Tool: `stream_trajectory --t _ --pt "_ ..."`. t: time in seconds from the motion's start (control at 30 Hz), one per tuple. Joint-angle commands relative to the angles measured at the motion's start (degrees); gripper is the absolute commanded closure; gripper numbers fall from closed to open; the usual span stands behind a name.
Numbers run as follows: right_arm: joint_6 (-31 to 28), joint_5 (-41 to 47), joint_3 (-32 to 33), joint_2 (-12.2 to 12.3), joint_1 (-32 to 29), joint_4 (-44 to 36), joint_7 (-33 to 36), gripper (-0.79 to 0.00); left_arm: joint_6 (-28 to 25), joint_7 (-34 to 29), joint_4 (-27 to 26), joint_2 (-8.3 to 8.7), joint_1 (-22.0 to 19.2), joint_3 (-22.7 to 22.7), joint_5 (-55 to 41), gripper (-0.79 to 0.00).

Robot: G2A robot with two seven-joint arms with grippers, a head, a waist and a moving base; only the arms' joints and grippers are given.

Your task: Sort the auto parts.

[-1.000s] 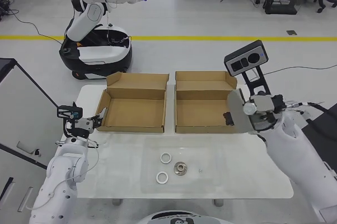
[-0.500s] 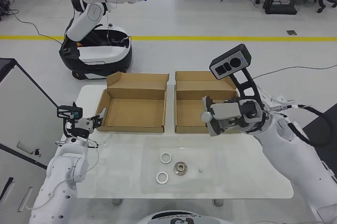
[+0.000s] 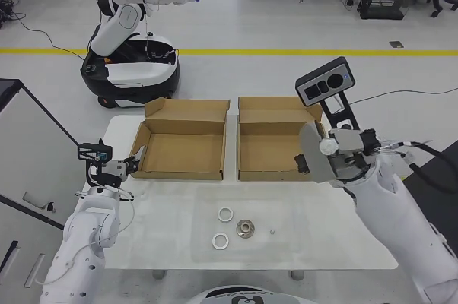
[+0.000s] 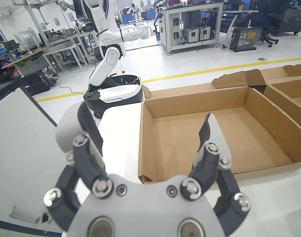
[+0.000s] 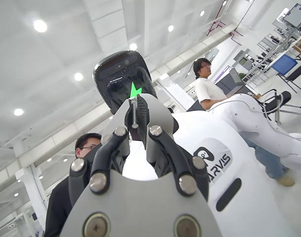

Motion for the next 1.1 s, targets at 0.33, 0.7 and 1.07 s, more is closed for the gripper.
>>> stream_trajectory --t 0.33,0.7,1.07 --pt "0.0 0.0 0.0 0.0 0.0 0.0 0.0 0.000 0.0 0.0 0.0 0.00 0.0 0.0 0.0 -0.785" --pt "0.0 0.0 0.0 0.0 0.0 0.0 0.0 0.000 0.0 0.0 0.0 0.00 0.0 0.0 0.0 -0.785" --pt "0.8 -1.5 0.3 0.1 -0.3 0.6 -2.2 0.000 0.0 0.0 0.0 0.00 0.0 0.0 0.0 -0.785"
